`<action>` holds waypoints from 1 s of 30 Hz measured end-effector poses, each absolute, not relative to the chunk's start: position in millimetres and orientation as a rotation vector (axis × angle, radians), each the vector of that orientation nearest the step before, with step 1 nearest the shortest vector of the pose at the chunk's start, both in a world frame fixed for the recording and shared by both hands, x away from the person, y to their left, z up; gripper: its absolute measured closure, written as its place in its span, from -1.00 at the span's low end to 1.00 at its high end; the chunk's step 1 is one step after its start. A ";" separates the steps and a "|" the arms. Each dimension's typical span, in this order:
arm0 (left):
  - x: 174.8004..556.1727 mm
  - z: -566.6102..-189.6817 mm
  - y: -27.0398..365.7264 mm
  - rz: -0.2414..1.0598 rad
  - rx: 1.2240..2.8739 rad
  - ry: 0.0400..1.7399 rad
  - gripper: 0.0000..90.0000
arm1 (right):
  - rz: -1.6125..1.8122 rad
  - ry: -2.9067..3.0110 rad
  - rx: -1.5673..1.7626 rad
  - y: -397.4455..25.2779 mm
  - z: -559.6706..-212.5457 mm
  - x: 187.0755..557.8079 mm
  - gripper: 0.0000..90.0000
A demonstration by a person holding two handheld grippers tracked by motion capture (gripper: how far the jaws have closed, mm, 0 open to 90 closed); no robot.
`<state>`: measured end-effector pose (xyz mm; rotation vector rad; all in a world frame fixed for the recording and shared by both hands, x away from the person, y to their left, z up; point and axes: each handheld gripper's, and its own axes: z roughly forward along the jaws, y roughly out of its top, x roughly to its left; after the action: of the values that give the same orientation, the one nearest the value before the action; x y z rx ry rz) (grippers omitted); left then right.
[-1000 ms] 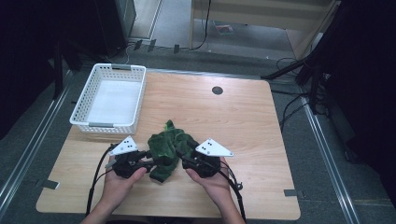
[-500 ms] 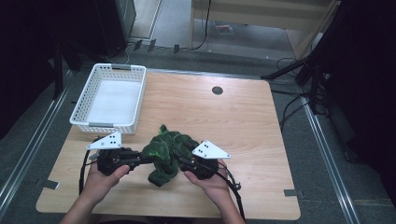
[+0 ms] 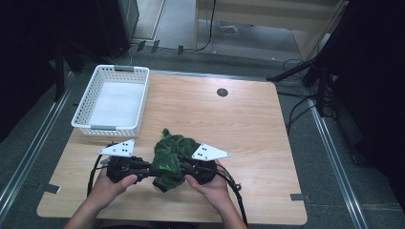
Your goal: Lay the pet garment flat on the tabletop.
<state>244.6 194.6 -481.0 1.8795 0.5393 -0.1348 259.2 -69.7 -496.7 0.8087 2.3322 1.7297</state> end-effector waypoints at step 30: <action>256.3 -484.5 239.1 -0.012 1.753 0.814 0.66 | 1.639 2.220 0.857 -75.3 -492.1 255.8 0.98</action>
<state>256.3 239.1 -484.5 1.7531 0.8139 -0.0119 255.8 -75.3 -492.1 0.8573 2.2203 1.6390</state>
